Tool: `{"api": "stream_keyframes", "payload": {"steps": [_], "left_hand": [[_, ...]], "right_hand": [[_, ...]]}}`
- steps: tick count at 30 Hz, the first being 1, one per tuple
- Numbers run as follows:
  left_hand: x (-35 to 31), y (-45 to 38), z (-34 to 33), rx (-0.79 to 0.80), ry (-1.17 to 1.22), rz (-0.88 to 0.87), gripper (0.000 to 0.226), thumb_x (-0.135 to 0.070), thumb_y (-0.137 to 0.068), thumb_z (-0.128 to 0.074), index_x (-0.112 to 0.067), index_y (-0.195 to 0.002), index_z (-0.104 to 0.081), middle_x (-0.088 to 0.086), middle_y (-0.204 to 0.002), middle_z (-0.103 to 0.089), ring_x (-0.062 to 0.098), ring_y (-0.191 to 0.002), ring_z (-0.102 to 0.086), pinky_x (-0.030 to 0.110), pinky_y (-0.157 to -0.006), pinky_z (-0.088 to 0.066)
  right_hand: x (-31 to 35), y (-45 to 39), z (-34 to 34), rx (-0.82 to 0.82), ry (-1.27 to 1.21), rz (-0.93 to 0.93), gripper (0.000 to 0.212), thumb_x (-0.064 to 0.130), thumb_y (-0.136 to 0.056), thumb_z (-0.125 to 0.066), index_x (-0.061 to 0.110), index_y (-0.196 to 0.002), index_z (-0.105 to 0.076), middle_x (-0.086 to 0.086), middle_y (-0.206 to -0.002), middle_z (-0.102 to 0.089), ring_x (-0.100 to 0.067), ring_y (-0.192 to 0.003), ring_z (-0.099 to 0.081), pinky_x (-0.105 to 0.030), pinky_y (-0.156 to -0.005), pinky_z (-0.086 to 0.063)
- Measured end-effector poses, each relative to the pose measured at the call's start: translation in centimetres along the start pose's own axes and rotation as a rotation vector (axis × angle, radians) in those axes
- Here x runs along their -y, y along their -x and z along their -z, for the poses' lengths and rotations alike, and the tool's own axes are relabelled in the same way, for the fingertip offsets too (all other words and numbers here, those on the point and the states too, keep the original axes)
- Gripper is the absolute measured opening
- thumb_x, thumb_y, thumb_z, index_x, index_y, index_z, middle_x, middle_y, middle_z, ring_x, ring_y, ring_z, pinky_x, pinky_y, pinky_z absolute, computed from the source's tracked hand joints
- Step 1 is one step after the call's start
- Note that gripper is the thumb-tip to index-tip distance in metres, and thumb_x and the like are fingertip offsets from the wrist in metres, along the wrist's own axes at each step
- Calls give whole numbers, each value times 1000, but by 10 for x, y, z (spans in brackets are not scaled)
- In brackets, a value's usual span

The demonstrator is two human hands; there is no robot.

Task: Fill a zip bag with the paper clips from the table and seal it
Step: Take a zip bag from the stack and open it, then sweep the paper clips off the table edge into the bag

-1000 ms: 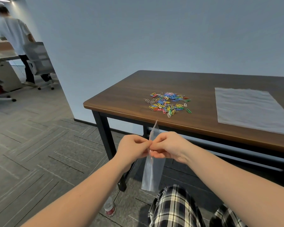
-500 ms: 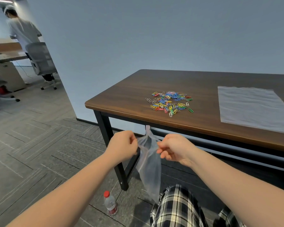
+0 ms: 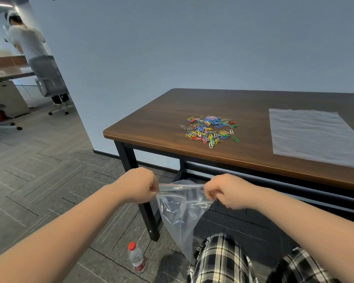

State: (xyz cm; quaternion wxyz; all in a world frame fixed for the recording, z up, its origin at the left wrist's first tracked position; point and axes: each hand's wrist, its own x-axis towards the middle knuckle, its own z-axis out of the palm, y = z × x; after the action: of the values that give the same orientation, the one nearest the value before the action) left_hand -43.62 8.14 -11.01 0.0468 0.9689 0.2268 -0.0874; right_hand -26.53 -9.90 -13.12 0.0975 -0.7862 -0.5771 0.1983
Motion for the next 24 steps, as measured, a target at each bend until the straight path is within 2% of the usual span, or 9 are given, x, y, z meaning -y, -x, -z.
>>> {"api": "stream_keyframes", "payload": {"steps": [2,5,8,10,12,15,17,20,24], "left_hand": [[0,-6,3,-21,-49,40,25,-27,-83,-49,-16,-69,-66,3,-63,-60,19,-61,-53,25,-56,-42],[-2,-15,4,-76,-103,80,44,-45,-88,-52,-15,-57,-50,0,-53,-46,20,-54,-46,28,-55,-46],[-8,-18,0,-28,-196,34,24,-33,-92,-56,-14,-97,-70,4,-96,-70,22,-91,-66,34,-83,-55],[-13,-21,-7,-15,-174,4,42,-12,-91,-52,-21,-132,-57,5,-120,-66,23,-108,-63,35,-91,-53],[-19,-24,-13,-15,-116,4,63,-3,-88,-50,-25,-146,-38,8,-123,-65,24,-108,-63,32,-86,-53],[-31,-28,-16,16,107,33,76,-6,-82,-61,-17,-150,-28,9,-119,-66,23,-101,-63,29,-78,-52],[-35,-32,-17,55,269,84,87,-6,-75,-66,-15,-151,-24,11,-121,-65,19,-88,-65,28,-72,-53],[-35,-40,-18,66,389,170,85,-7,-69,-68,-8,-146,-33,12,-110,-71,22,-91,-70,29,-73,-56],[-34,-45,-15,25,513,238,73,-6,-68,-64,-1,-138,-43,13,-89,-76,24,-86,-74,39,-83,-60]], "right_hand": [[3,-6,1,-74,52,-9,35,11,-92,-38,21,-106,-69,4,-111,-67,-13,-96,-63,-33,-85,-53],[2,-15,-3,-192,91,-118,34,19,-90,-39,15,-102,-70,-1,-97,-71,-20,-88,-65,-39,-78,-57],[-7,-23,-9,-195,197,-256,23,23,-90,-47,11,-89,-67,-2,-75,-61,-23,-73,-62,-35,-65,-55],[-11,-29,-13,-156,170,-330,18,17,-86,-53,10,-91,-69,-1,-73,-58,-23,-68,-58,-31,-59,-50],[-11,-33,-13,-59,133,-379,27,4,-82,-51,11,-104,-64,-4,-82,-60,-23,-67,-60,-29,-52,-45],[-5,-36,-13,89,-87,-376,79,-8,-83,-46,33,-146,-22,-12,-133,-52,-23,-73,-67,-32,-59,-59],[-1,-35,-7,79,-316,-396,87,-10,-85,-41,42,-147,-8,-14,-139,-45,-26,-87,-67,-39,-73,-61],[-6,-38,-3,-49,-464,-482,69,-2,-89,-42,33,-146,-27,-10,-135,-48,-24,-87,-64,-37,-75,-61],[-12,-43,-14,-197,-277,-501,47,30,-94,-46,28,-140,-41,-4,-122,-63,-22,-72,-72,-35,-70,-61]]}}
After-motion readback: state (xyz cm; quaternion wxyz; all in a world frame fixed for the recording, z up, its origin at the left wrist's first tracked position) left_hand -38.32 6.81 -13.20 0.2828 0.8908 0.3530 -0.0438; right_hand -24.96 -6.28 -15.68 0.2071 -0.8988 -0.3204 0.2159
